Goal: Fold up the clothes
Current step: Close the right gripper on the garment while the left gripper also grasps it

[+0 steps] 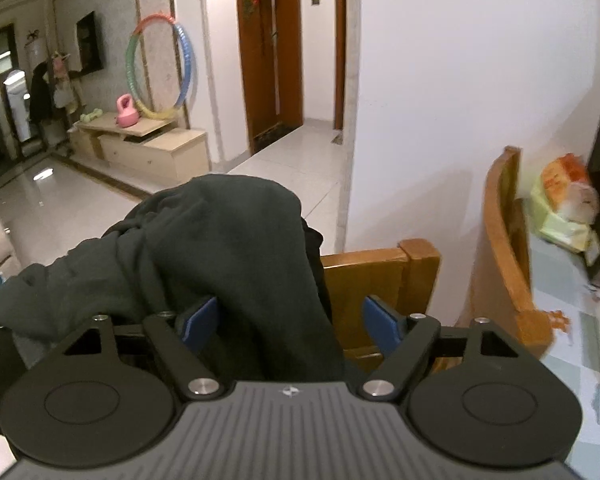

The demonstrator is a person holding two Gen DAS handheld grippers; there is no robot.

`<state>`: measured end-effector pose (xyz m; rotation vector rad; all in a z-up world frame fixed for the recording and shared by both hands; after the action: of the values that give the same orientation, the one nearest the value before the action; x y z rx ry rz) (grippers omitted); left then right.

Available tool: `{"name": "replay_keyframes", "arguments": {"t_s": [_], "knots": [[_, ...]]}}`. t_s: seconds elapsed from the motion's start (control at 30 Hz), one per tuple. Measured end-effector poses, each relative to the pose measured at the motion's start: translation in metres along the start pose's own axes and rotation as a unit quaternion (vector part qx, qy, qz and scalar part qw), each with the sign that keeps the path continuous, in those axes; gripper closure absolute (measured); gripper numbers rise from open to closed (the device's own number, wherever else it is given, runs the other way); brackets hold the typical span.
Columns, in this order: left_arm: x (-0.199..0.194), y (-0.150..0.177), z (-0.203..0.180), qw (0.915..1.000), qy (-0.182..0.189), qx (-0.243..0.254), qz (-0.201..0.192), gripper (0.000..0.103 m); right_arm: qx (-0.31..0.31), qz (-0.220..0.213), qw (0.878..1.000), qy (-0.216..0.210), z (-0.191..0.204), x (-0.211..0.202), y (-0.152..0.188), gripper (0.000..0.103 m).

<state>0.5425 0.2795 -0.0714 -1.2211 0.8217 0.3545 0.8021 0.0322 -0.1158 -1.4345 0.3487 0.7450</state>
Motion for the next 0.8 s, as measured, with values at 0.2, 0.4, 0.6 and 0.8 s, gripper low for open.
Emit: {"name": "replay_keyframes", "arguments": {"t_s": [0.2,0.4,0.6,0.8], "knots": [[0.002,0.004,0.012,0.9998,-0.021,-0.001,-0.003,0.000,0.036,-0.002,0.998,-0.057,0.009,-0.009,-0.010,0.090],[0.021,-0.011,0.017,0.9994,-0.024,0.012,-0.021,0.003,0.025,-0.026,0.991,-0.126,0.056,-0.043,-0.036,0.092],[0.056,-0.051,0.008,0.9987,0.017,0.002,-0.049,0.016,0.021,-0.035,0.986,-0.163,0.083,-0.056,-0.061,0.092],[0.083,-0.078,-0.013,0.9961,0.044,0.030,-0.070,0.025,0.041,-0.040,0.981,-0.184,0.084,-0.073,-0.075,0.092]]}}
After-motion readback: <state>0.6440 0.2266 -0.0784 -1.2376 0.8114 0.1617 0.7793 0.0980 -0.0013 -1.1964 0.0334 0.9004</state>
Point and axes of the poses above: each gripper's, at about its wrist camera, not at the fingertips, and x roughly the way its jaws point, z to its left, y to its underside, the point moved 5 cm from there along x, roughly the way its jaws point, and after that the axes turned 2 degrees about -y, right-handed, at the moved point
